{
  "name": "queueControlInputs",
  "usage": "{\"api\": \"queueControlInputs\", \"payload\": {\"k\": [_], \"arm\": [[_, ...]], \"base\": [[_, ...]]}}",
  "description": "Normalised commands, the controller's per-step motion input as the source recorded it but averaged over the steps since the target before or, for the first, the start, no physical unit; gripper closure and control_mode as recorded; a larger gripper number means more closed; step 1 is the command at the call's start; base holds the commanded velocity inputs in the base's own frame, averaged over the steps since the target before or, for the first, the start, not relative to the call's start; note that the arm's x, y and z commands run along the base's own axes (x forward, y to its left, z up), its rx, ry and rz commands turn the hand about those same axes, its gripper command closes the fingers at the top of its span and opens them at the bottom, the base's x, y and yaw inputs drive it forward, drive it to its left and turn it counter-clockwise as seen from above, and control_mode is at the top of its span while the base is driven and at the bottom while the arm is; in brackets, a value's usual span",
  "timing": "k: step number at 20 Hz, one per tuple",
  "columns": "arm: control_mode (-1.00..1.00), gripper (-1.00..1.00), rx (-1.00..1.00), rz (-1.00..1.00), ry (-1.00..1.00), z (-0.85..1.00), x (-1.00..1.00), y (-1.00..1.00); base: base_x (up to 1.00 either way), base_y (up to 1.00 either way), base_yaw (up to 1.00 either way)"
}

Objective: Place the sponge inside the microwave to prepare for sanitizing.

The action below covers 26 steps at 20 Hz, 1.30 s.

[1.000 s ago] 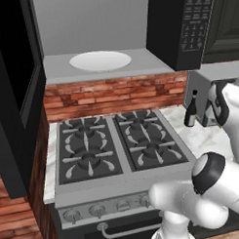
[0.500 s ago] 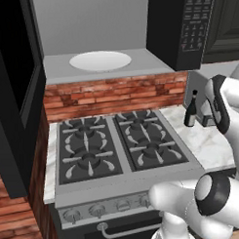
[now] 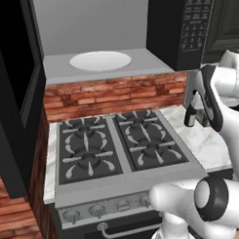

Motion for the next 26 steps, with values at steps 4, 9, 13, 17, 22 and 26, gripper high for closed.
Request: {"api": "queueControlInputs", "payload": {"k": [4,9,13,17,22,26], "arm": [[-1.00,1.00,0.00,0.00,0.00,0.37,-0.03,0.46],[-1.00,1.00,0.07,0.00,-0.07,0.35,-0.14,0.45],[-1.00,1.00,0.12,0.00,-0.27,0.19,-0.10,0.47],[-1.00,1.00,0.17,-0.01,-0.18,0.21,-0.06,0.46],[-1.00,1.00,0.03,-0.05,-0.08,0.37,0.00,0.52],[-1.00,1.00,0.04,-0.07,-0.13,0.38,0.00,0.53]], "base": [[0.00,0.00,0.00],[0.00,0.00,0.00],[0.00,0.00,0.00],[0.00,0.00,0.00],[0.00,0.00,0.00],[0.00,0.00,0.00]]}}
